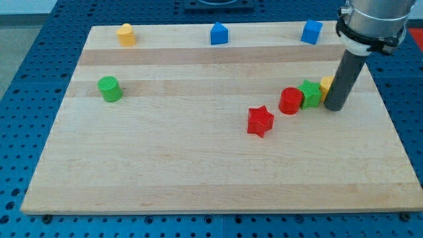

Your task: Move the red circle below to the green circle

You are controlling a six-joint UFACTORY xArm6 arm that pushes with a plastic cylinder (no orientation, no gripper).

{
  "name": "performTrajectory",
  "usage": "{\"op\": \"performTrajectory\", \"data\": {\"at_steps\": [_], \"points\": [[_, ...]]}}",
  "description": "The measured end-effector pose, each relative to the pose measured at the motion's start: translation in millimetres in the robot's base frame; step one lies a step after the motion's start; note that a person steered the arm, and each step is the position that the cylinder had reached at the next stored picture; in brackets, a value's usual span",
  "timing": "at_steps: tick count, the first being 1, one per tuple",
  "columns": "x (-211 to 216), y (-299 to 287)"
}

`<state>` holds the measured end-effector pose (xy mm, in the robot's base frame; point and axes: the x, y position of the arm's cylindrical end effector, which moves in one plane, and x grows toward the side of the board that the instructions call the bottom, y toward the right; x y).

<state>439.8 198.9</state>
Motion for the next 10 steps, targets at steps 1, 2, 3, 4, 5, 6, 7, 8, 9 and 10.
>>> {"op": "performTrajectory", "data": {"at_steps": [1,2,3,4,5,6,7,8,9,10], "points": [[0,-15],[0,-34],[0,-54],[0,-68],[0,-72],[0,-72],[0,-92],[-7,-113],[-20,-131],[-33,-154]]}}
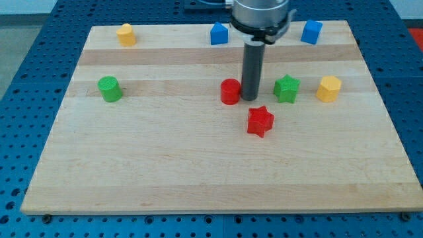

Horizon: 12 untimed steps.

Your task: Move the red circle below to the green circle

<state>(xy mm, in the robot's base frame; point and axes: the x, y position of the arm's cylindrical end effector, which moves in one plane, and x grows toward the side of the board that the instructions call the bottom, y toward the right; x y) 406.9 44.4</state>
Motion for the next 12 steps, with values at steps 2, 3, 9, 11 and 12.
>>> {"op": "performTrajectory", "data": {"at_steps": [2,3,9,11,12], "points": [[-33,-40],[-39,-58],[49,-122],[86,-125],[105,-127]]}}
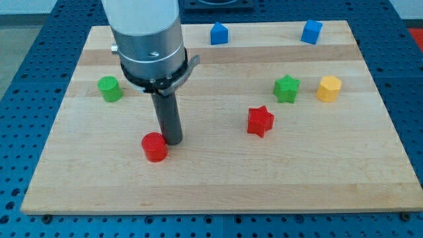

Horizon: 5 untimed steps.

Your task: Move the red circle below to the green circle

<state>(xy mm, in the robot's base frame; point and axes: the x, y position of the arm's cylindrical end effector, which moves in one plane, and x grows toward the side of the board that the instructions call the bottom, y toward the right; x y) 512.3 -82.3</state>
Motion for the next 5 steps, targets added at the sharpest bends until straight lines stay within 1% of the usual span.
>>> {"op": "performTrajectory", "data": {"at_steps": [1,4,5], "points": [[17,-5],[55,-48],[58,-66]]}}
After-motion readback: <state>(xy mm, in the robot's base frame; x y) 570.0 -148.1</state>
